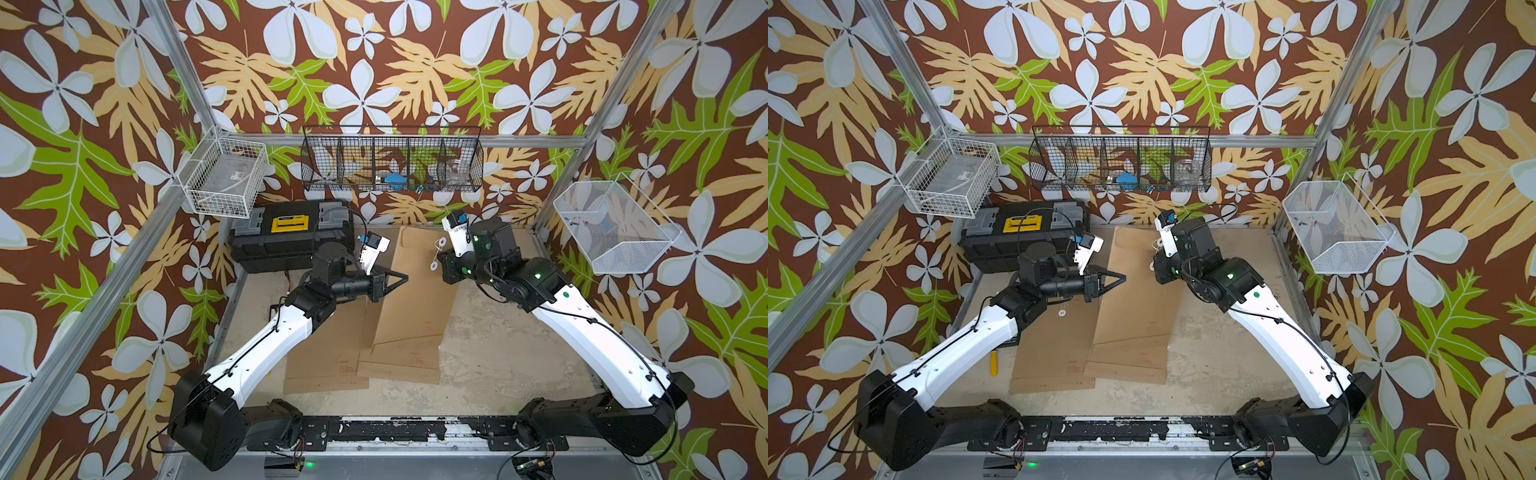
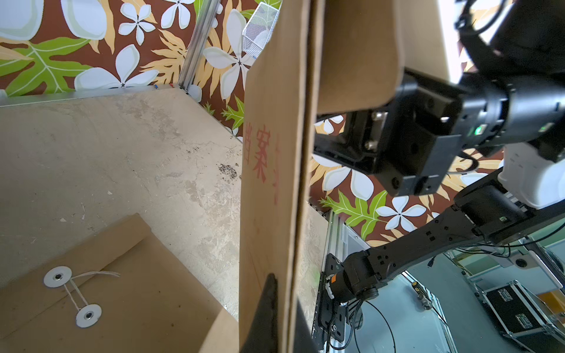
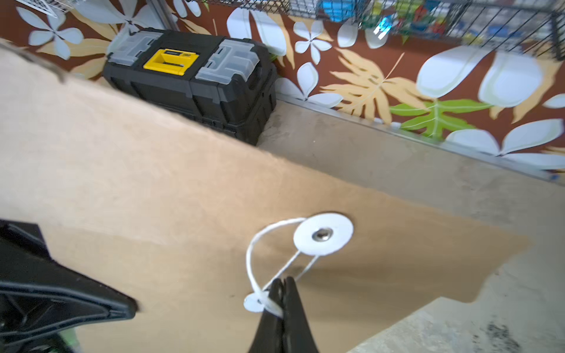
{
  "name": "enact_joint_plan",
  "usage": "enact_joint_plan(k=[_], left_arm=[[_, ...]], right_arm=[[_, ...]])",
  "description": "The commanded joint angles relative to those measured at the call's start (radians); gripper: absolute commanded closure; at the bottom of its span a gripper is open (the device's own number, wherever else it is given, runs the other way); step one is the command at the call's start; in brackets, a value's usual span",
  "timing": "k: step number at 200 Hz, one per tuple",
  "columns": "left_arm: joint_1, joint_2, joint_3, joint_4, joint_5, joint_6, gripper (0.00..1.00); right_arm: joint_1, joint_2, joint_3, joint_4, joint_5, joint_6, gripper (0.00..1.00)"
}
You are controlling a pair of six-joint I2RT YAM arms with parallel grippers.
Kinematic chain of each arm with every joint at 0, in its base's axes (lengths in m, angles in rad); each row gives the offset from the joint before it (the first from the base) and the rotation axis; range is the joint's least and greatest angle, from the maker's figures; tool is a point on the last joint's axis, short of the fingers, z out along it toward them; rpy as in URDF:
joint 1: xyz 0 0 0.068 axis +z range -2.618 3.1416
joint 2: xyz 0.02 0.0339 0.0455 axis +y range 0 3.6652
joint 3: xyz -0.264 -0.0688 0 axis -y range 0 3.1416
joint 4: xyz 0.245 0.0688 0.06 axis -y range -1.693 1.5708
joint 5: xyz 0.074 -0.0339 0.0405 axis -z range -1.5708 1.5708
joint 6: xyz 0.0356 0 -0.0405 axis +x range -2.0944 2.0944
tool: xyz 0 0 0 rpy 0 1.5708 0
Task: Close the mouth of the file bag
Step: Close the file bag.
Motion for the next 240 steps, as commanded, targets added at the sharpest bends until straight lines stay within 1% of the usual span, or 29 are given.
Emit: enact_joint_plan(k=[1, 18, 37, 61, 93, 146, 175, 217, 240], left_arm=[[-0.002, -0.012, 0.014, 0.026, 0.008, 0.01, 1.0], [-0.002, -0.016, 0.018, 0.025, 0.013, 0.011, 1.0], [-0.002, -0.017, 0.017, 0.024, 0.014, 0.013, 1.0], [-0.002, -0.017, 0.017, 0.025, 0.018, 0.016, 1.0], [-0.002, -0.021, 0.024, 0.028, 0.036, 0.013, 1.0], [-0.002, -0.037, 0.028, 0.025, 0.078, 0.016, 1.0], [-0.002, -0.037, 0.027, -0.005, 0.074, 0.044, 1.0], [-0.002, -0.037, 0.029, -0.006, 0.09, 0.049, 1.0], [-0.001, -0.037, 0.031, -0.021, 0.098, 0.063, 1.0]], right_arm=[[-0.062, -0.023, -0.055, 0.1, -0.29, 0.066, 1.0], [-0.118, -0.039, -0.118, 0.178, -0.449, 0.117, 1.0], [-0.142, -0.042, -0.151, 0.228, -0.558, 0.151, 1.0], [-0.164, -0.041, -0.181, 0.273, -0.627, 0.187, 1.0], [-0.196, -0.028, -0.214, 0.298, -0.662, 0.203, 1.0], [-0.265, -0.004, -0.219, 0.269, -0.667, 0.172, 1.0], [-0.276, 0.008, -0.172, 0.198, -0.598, 0.118, 1.0], [-0.276, 0.019, -0.116, 0.116, -0.474, 0.066, 1.0], [-0.277, 0.021, -0.085, 0.095, -0.456, 0.056, 1.0]])
